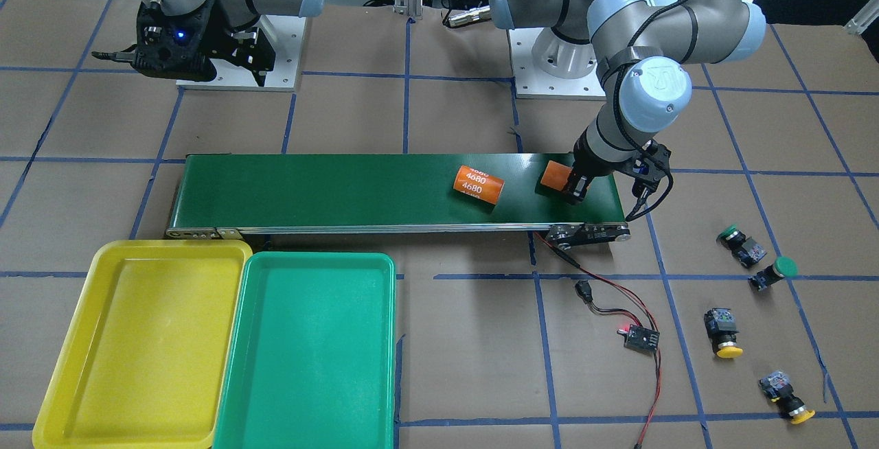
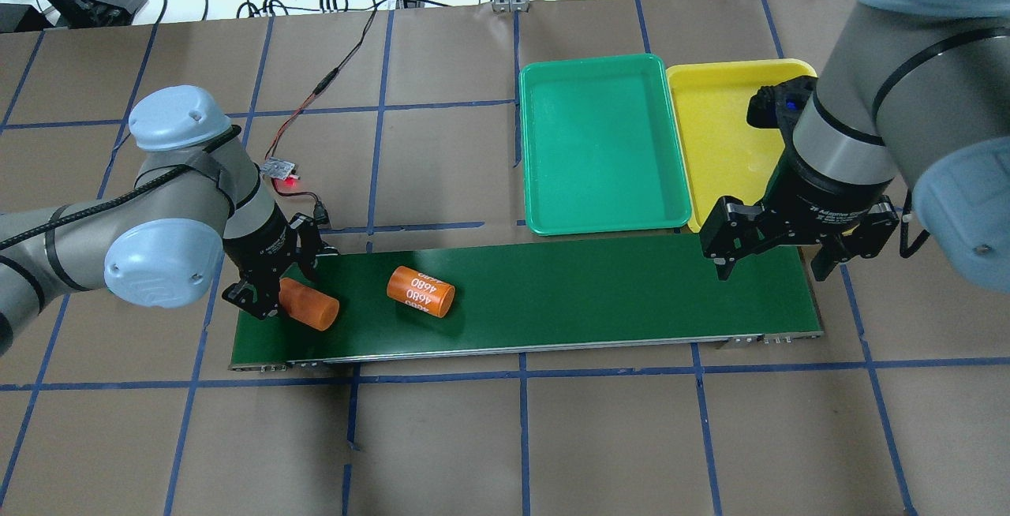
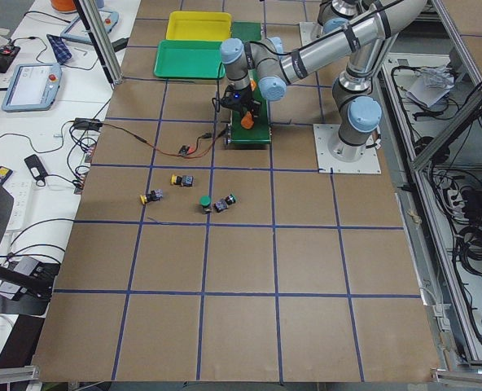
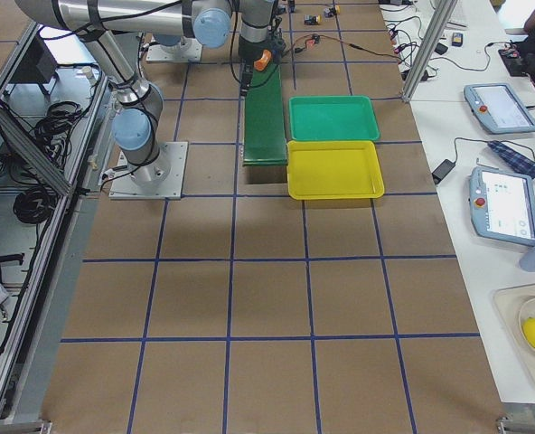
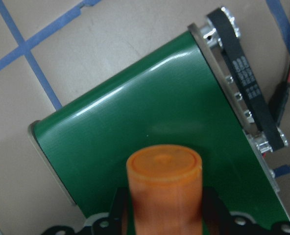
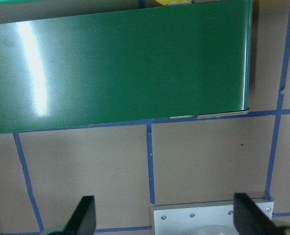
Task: Sort buttons by color to trays
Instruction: 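Set the second orange cylinder on the belt and release it, then reach the left gripper to the green-capped button and grasp it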
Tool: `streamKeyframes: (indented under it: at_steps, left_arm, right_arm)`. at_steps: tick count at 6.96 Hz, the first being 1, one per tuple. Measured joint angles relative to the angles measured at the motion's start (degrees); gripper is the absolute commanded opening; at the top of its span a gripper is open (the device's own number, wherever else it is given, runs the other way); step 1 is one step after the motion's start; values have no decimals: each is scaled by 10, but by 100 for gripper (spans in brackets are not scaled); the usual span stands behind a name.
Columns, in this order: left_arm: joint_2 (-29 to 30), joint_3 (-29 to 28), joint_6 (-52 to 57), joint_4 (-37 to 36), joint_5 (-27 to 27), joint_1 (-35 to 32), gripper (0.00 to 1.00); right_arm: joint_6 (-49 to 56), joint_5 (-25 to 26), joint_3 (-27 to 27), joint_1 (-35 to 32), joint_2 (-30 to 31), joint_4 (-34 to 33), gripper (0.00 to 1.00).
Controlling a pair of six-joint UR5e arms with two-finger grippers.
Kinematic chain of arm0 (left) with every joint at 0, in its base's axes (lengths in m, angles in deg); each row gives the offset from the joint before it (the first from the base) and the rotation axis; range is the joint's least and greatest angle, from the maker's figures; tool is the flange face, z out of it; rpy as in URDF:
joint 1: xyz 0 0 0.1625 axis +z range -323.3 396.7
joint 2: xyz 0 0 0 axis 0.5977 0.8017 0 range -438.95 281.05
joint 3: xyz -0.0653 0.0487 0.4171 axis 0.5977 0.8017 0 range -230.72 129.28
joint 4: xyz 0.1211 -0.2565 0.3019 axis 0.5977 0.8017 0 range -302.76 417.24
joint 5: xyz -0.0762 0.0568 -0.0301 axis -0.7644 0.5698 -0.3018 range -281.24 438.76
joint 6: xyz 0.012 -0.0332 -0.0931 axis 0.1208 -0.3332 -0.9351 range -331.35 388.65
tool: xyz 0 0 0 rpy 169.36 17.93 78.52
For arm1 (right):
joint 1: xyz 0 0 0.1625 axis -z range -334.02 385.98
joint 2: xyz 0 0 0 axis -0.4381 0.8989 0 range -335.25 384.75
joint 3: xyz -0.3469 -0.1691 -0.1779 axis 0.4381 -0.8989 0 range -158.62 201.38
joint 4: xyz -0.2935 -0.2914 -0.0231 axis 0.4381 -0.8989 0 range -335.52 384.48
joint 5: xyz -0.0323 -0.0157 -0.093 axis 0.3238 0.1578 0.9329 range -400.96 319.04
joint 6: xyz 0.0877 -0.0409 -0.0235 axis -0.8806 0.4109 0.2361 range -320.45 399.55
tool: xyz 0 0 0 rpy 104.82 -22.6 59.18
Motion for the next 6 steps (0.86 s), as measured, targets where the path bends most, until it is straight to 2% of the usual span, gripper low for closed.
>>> streamKeyframes:
  at_steps: [1, 3, 5, 6]
  left_arm:
    - [-8, -9, 32, -1, 2, 4, 100]
    - [-14, -57, 188, 18, 8, 55, 100]
    - [15, -99, 445, 23, 8, 188, 100]
    - [43, -107, 556, -14, 7, 251, 100]
  right_arm:
    - [0, 0, 1, 0, 0, -2, 100]
    - [0, 1, 2, 0, 1, -2, 100]
    - [2, 3, 3, 0, 2, -3, 100]
    - [2, 3, 3, 0, 3, -3, 100]
